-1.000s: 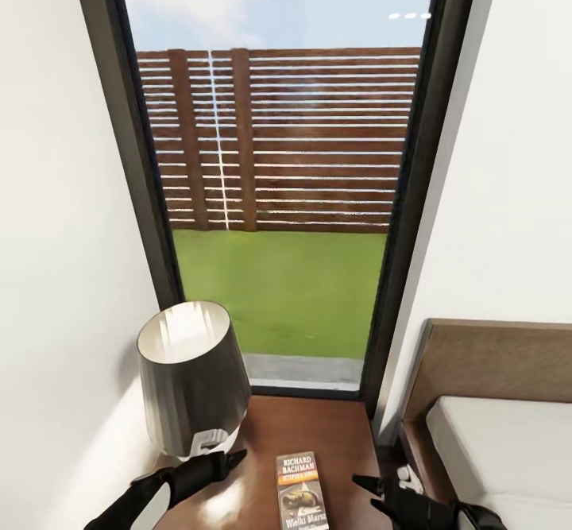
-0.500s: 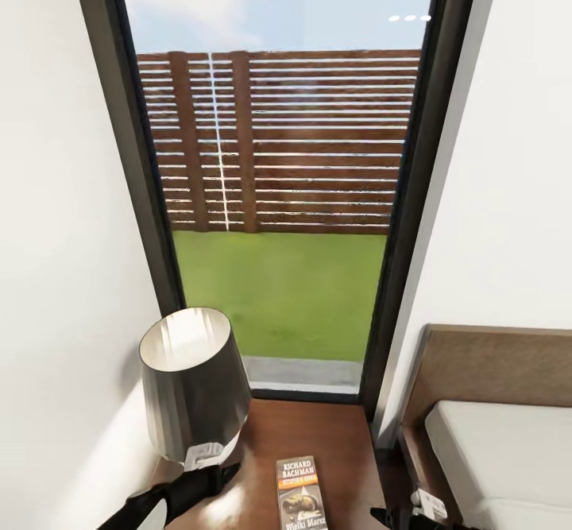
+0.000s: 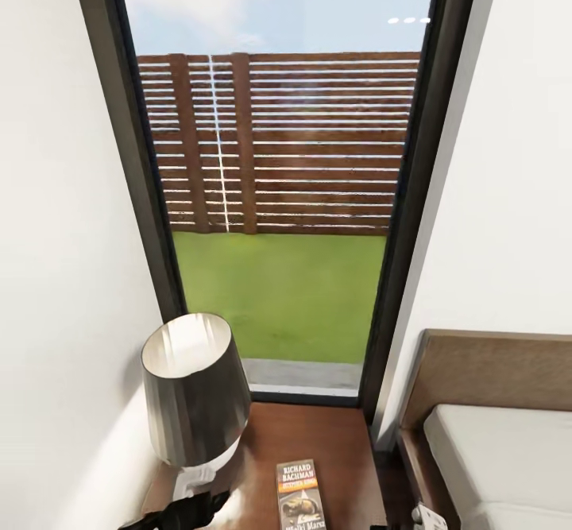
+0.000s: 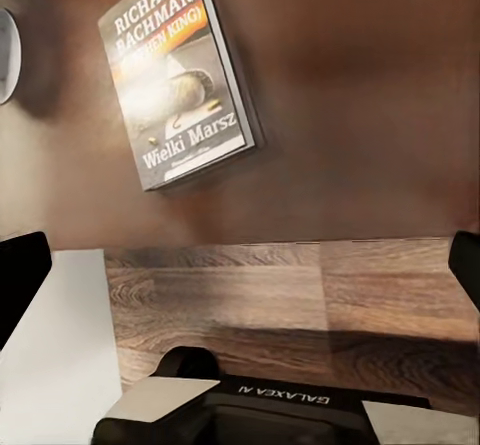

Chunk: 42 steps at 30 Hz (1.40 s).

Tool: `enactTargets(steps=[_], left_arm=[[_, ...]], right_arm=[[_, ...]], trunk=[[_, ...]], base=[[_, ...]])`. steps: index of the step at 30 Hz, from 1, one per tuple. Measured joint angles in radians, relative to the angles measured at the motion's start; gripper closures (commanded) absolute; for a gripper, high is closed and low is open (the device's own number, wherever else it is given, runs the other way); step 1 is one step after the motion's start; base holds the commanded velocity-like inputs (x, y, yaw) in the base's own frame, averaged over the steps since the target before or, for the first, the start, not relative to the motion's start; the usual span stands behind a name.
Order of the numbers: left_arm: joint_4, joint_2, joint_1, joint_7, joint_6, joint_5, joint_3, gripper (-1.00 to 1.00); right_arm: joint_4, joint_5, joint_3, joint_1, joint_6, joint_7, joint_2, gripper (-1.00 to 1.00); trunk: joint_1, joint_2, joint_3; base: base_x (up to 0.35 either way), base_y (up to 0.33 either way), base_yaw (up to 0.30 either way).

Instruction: In the bedroom, move the book from the bed onto either nightstand, and place the two sandals side by side next to the bed.

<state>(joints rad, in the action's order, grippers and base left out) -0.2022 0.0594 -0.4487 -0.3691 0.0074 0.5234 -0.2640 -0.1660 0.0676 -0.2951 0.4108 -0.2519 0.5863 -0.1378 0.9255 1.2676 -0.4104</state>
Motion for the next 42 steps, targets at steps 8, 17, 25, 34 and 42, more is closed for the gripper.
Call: enactTargets(steps=[8,17,25,34,42], left_arm=[[0.101,-0.012,0.000,0.003,-0.034,0.002,0.001,-1.00],[0.181,-0.012,0.060,0.004,-0.108,0.005,0.001,-1.00],[0.184,-0.012,0.191,0.003,-0.172,0.004,0.001,-1.00],[0.184,-0.011,0.265,0.004,-0.208,0.005,0.002,-1.00],[0.183,-0.010,0.276,0.004,-0.209,0.004,0.004,-1.00]], right_arm=[[0.035,-0.013,0.001,-0.001,0.001,0.000,0.000,-1.00],[0.185,-0.014,0.003,-0.003,0.084,-0.001,0.000,-1.00],[0.241,-0.014,0.004,-0.067,0.140,-0.001,0.000,-1.00],[0.244,-0.014,0.003,-0.134,0.143,-0.002,0.000,-1.00],[0.241,-0.014,0.003,-0.149,0.144,-0.002,0.001,-1.00]], trunk=[[-0.031,-0.056,0.025],[-0.065,-0.119,0.053],[-0.096,-0.175,0.078],[-0.130,-0.238,0.107],[-0.150,-0.273,0.122]], base=[[0.000,0.000,0.000],[0.000,0.000,0.000],[0.000,0.000,0.000],[0.000,0.000,0.000],[0.000,0.000,0.000]])
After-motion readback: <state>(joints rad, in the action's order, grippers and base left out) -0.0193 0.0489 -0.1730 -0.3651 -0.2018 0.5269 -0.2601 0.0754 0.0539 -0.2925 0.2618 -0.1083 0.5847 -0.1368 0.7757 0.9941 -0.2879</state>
